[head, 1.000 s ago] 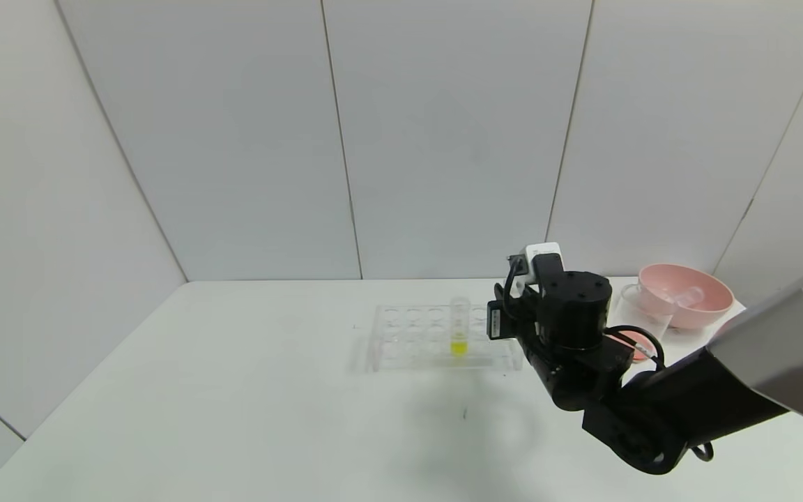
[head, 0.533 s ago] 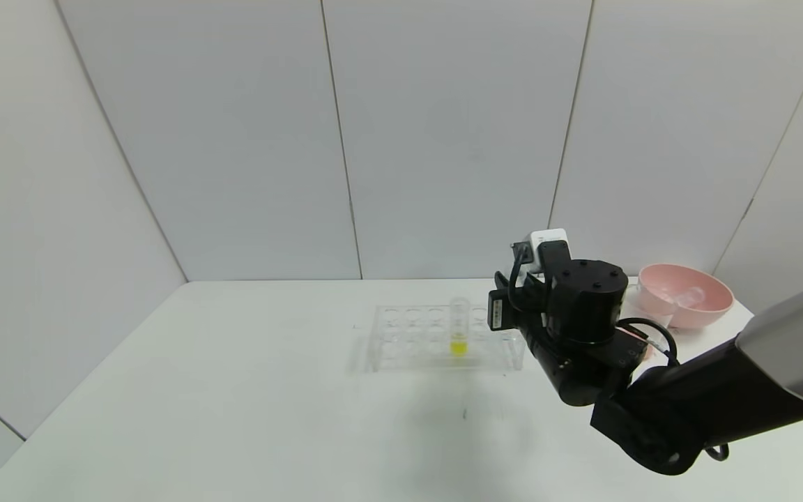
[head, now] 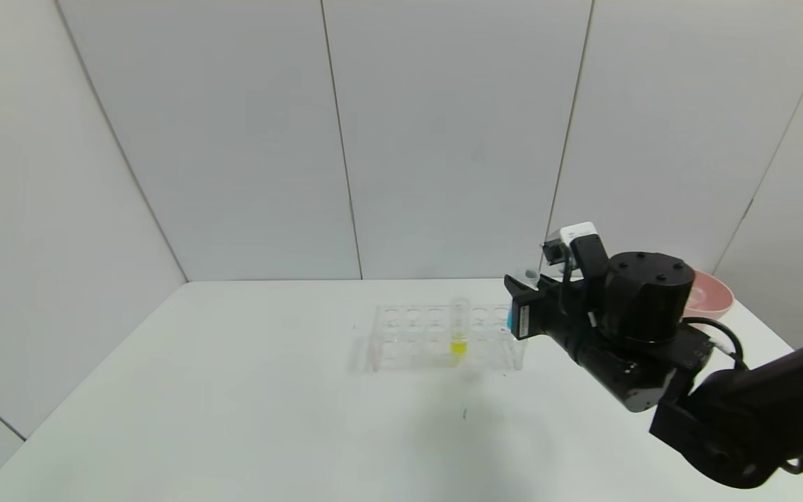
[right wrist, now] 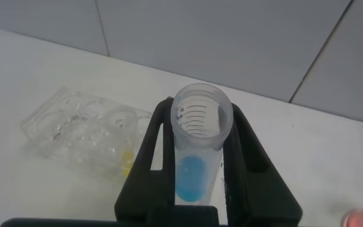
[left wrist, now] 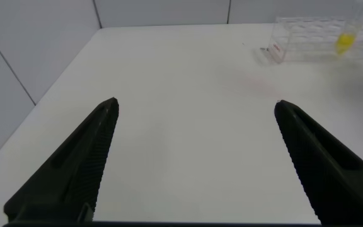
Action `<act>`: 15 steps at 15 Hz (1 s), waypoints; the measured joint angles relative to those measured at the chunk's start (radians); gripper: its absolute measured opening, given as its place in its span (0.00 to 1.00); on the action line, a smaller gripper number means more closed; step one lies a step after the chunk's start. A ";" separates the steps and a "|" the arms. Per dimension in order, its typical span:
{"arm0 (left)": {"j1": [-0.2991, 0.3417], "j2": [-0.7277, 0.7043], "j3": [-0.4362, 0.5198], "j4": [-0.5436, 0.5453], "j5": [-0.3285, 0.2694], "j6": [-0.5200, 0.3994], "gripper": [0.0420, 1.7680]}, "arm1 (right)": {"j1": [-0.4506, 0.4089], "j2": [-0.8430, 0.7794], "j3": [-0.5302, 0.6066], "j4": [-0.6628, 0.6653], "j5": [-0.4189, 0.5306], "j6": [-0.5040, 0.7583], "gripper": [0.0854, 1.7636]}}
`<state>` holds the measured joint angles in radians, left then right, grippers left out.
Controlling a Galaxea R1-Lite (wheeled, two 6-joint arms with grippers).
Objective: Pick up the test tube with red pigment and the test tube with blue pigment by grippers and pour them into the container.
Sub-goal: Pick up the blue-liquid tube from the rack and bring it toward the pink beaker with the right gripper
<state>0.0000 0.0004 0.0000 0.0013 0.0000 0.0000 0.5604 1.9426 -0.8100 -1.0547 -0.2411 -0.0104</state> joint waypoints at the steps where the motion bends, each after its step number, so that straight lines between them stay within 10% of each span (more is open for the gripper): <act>1: 0.000 0.000 0.000 0.000 0.000 0.000 1.00 | -0.034 -0.043 0.043 0.015 0.083 -0.010 0.25; 10: 0.000 0.000 0.000 0.000 0.000 0.000 1.00 | -0.544 -0.367 0.159 0.409 0.827 -0.201 0.25; 15: 0.000 0.000 0.000 0.000 0.000 0.000 1.00 | -0.797 -0.380 0.058 0.623 1.028 -0.435 0.24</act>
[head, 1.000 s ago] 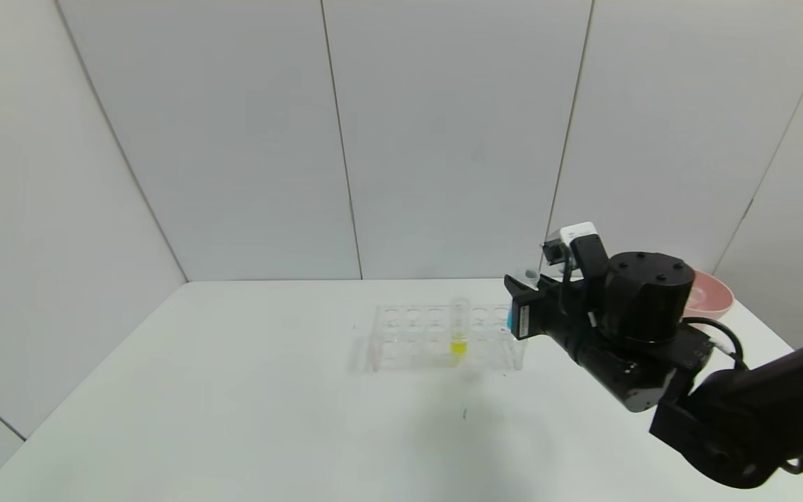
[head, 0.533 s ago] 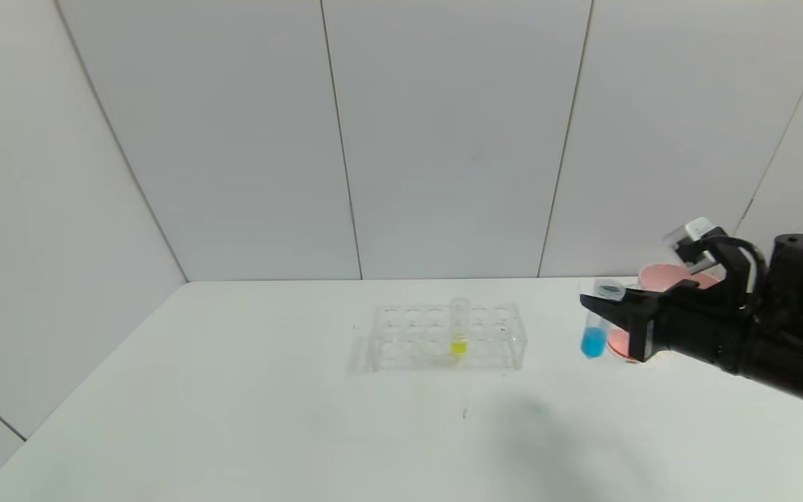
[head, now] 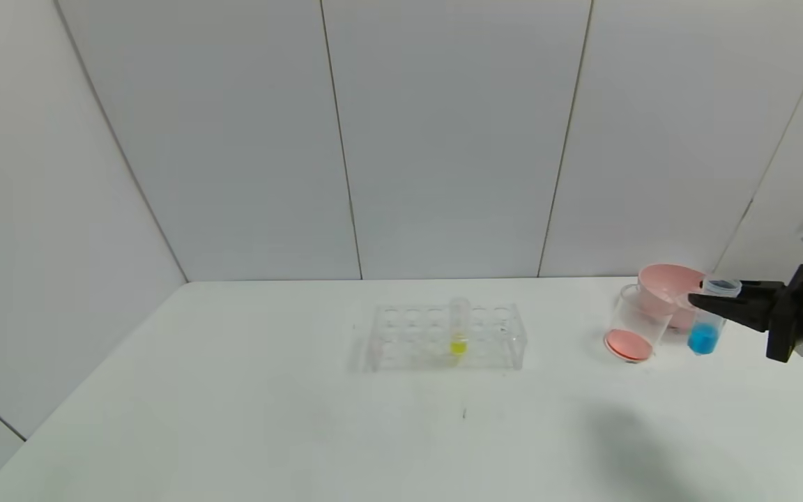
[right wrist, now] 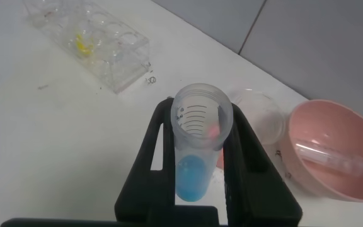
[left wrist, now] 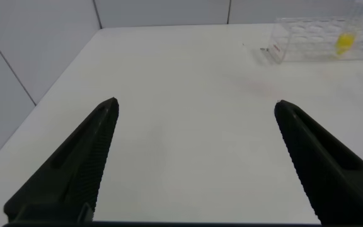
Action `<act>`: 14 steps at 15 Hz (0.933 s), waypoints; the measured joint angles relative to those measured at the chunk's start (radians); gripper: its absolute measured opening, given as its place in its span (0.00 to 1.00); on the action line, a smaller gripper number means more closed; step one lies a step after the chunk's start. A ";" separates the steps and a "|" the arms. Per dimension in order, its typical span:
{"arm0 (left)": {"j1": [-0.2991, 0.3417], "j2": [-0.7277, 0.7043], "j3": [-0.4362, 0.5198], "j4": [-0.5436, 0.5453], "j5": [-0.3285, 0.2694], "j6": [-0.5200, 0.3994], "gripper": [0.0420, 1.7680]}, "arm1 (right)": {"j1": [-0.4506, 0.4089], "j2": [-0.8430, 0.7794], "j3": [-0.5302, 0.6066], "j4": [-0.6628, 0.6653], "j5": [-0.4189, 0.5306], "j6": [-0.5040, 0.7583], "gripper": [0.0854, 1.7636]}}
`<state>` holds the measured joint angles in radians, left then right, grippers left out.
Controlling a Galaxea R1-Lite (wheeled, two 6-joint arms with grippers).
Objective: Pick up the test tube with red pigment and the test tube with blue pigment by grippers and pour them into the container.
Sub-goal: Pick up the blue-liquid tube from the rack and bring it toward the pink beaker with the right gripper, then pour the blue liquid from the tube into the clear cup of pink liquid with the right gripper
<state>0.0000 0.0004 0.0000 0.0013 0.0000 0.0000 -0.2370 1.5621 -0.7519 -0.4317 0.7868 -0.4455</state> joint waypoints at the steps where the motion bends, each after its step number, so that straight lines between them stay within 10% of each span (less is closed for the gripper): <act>1: 0.000 0.000 0.000 0.000 0.000 0.000 1.00 | -0.037 0.011 -0.036 0.054 0.018 -0.052 0.24; 7: 0.000 0.000 0.000 0.000 0.000 0.000 1.00 | -0.153 0.132 -0.339 0.449 0.036 -0.316 0.24; 14: 0.000 0.000 0.000 0.000 0.000 0.000 1.00 | -0.067 0.339 -0.840 0.948 -0.137 -0.504 0.25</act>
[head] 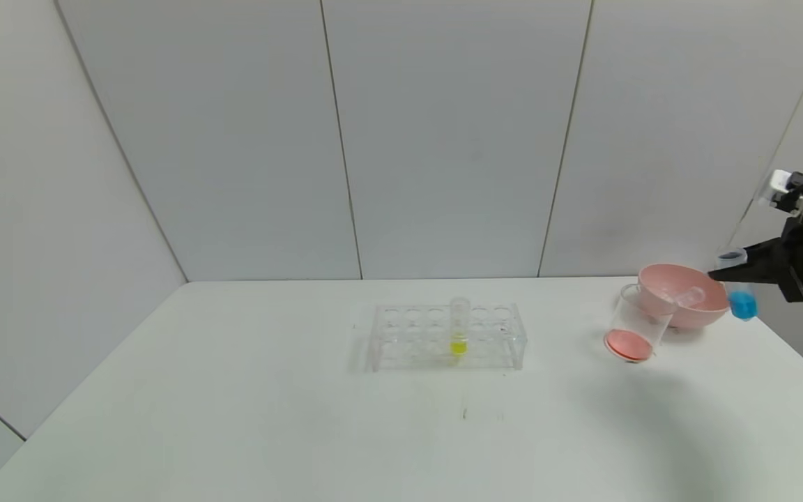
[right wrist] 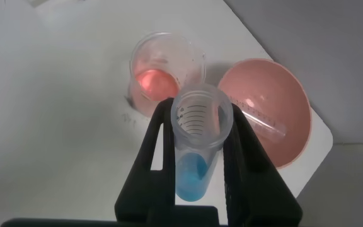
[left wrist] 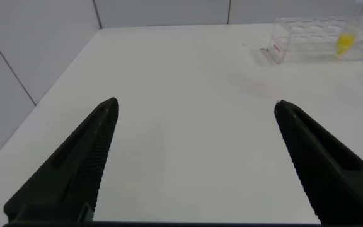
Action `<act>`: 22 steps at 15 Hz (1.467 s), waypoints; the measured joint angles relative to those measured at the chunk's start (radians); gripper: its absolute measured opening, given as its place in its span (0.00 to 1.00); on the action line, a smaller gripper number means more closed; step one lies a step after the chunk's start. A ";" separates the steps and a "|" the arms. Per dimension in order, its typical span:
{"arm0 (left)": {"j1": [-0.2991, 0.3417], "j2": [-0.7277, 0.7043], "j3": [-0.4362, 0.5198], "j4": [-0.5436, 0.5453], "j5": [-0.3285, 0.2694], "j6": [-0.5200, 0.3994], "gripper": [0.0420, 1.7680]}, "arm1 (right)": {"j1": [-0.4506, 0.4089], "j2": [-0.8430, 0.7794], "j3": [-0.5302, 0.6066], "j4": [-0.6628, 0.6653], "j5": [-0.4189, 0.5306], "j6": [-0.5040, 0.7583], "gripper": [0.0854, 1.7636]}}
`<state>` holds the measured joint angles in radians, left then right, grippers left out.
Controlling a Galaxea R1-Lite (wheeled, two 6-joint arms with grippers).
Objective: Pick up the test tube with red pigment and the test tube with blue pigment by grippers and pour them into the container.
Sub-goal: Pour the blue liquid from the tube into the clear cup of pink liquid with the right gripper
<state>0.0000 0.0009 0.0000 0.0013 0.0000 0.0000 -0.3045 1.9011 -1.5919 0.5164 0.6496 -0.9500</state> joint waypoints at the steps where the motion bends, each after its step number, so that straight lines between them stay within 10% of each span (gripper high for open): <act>1: 0.000 0.000 0.000 0.000 0.000 0.000 1.00 | 0.017 0.038 -0.073 0.066 -0.043 -0.028 0.25; 7: 0.000 0.000 0.000 0.000 0.000 0.000 1.00 | 0.102 0.223 -0.392 0.307 -0.250 -0.095 0.25; 22: 0.000 0.000 0.000 0.000 0.000 0.000 1.00 | 0.234 0.239 -0.408 0.323 -0.610 -0.252 0.25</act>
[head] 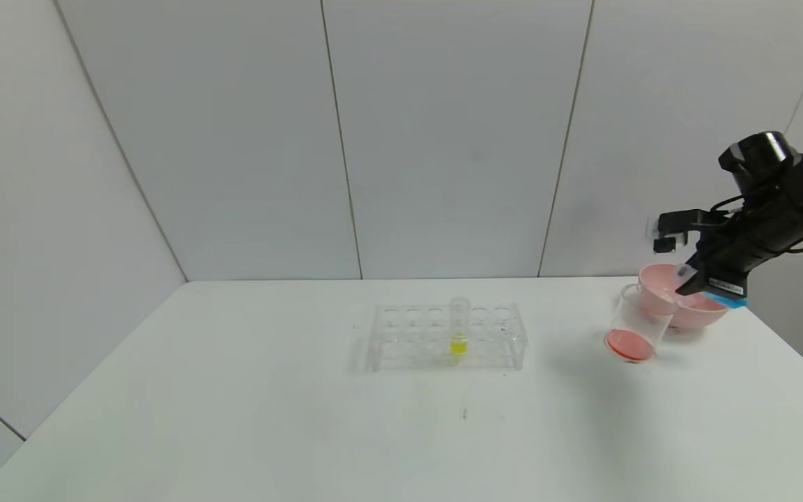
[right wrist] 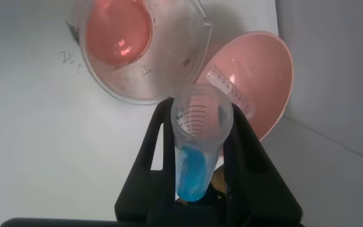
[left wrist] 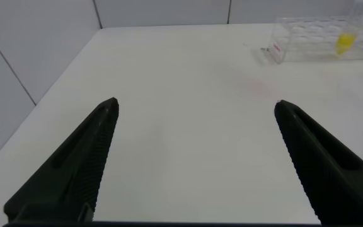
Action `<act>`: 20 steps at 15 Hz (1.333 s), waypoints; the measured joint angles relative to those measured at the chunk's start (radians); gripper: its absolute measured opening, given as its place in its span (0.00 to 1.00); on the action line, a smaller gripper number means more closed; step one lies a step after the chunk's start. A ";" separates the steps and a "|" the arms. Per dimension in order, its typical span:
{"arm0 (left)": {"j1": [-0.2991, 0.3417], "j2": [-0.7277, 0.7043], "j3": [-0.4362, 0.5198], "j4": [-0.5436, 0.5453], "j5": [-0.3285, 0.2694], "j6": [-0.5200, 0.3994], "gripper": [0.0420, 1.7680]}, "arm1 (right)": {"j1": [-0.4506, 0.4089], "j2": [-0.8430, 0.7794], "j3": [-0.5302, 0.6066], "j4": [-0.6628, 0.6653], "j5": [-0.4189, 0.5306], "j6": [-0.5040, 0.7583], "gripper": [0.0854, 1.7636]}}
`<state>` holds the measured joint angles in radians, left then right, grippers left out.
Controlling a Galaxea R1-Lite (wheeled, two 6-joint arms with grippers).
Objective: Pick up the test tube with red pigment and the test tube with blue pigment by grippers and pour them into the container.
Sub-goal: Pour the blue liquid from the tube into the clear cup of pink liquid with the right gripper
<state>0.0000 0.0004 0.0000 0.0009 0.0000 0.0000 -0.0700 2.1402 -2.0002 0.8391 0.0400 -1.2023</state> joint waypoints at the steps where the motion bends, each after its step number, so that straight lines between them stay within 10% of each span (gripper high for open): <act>1: 0.000 0.000 0.000 0.000 0.000 0.000 1.00 | 0.010 0.000 0.000 0.001 -0.018 -0.005 0.25; 20: 0.000 0.000 0.000 0.000 0.000 0.000 1.00 | 0.116 0.032 0.000 -0.059 -0.384 -0.140 0.25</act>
<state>0.0000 0.0004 0.0000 0.0013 0.0000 0.0000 0.0462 2.1719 -2.0002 0.7806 -0.3443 -1.3428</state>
